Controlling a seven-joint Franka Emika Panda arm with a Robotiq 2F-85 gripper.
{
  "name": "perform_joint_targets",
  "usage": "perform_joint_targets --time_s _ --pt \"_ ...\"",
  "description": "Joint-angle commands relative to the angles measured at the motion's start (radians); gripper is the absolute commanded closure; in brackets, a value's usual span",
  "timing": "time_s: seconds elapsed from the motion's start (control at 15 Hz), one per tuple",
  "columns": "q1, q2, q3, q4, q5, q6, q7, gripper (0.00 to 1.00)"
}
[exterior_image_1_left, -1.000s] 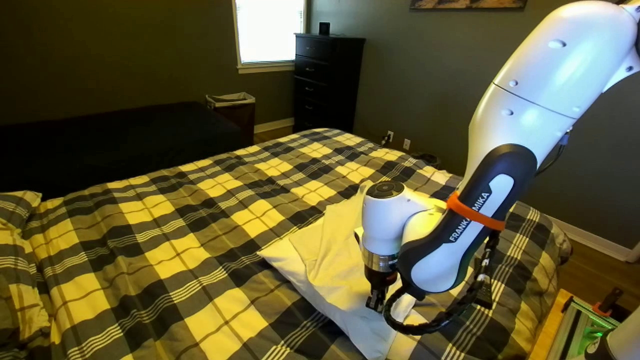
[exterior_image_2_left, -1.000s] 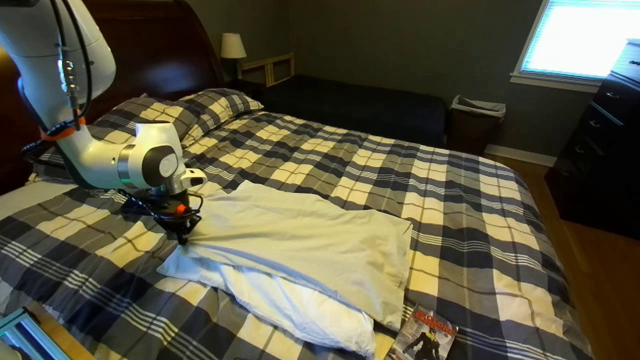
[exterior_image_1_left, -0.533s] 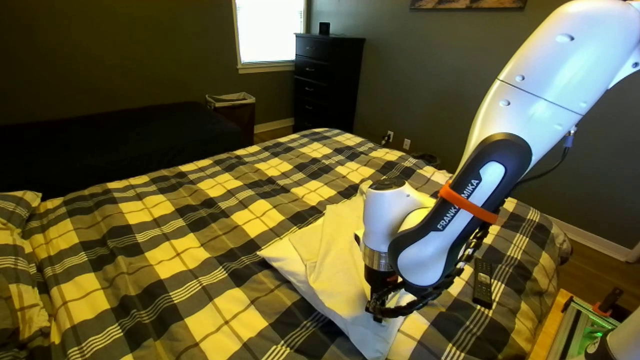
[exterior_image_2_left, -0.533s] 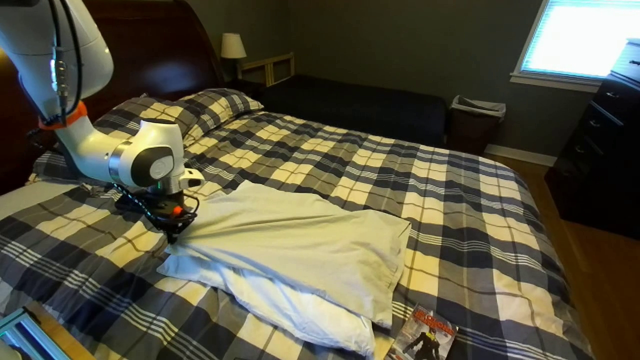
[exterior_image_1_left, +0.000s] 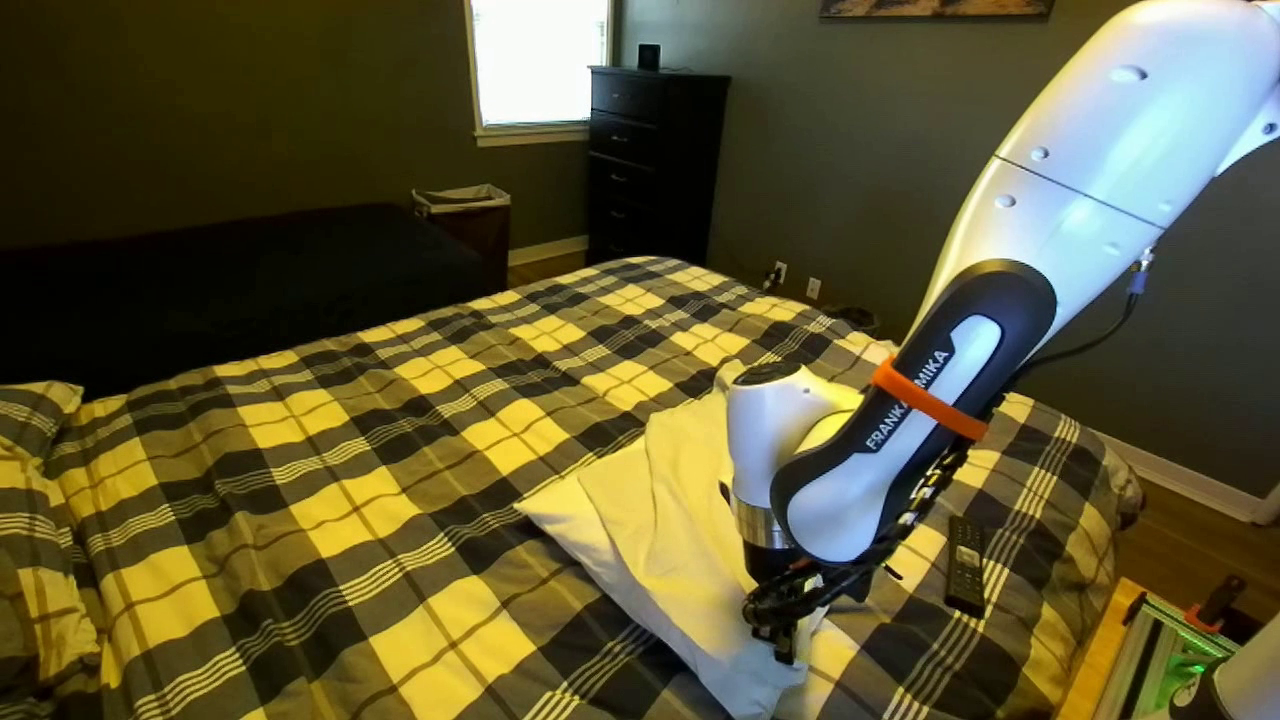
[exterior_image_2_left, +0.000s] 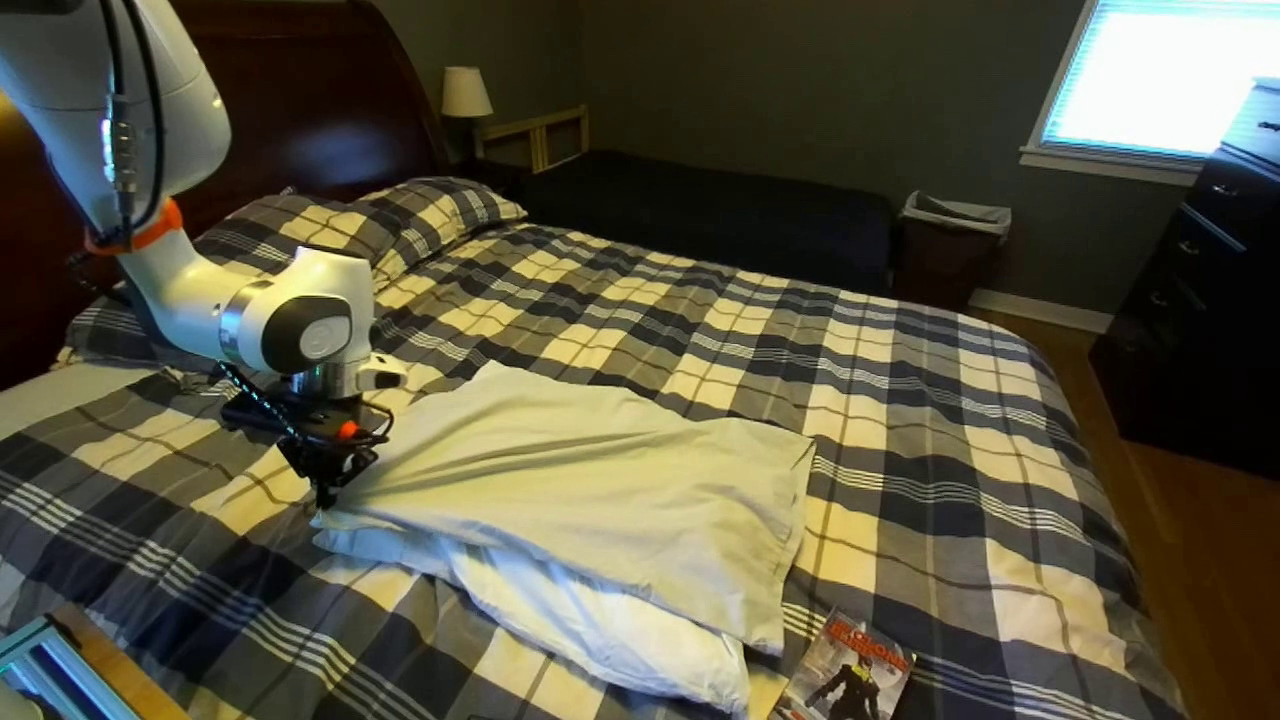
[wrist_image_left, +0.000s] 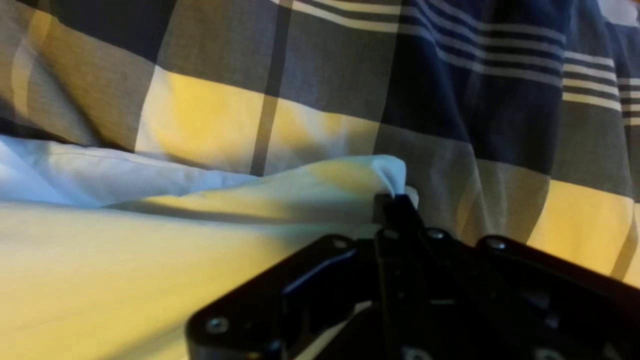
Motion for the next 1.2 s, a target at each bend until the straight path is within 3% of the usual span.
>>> perform_joint_targets --time_s 0.0,0.53,0.6,0.73,1.13 --pt "0.011 -0.008 0.024 0.011 0.041 -0.08 -0.021 1.0" --pt "0.014 -0.003 0.028 0.03 0.072 -0.164 -0.024 0.97" --pt "0.02 -0.016 0.022 0.023 0.065 -0.156 -0.011 0.72" --pt "0.037 -0.052 0.007 0.005 0.034 -0.131 0.024 0.69" --pt "0.11 -0.3 -0.078 -0.147 -0.186 -0.126 0.328 0.24"
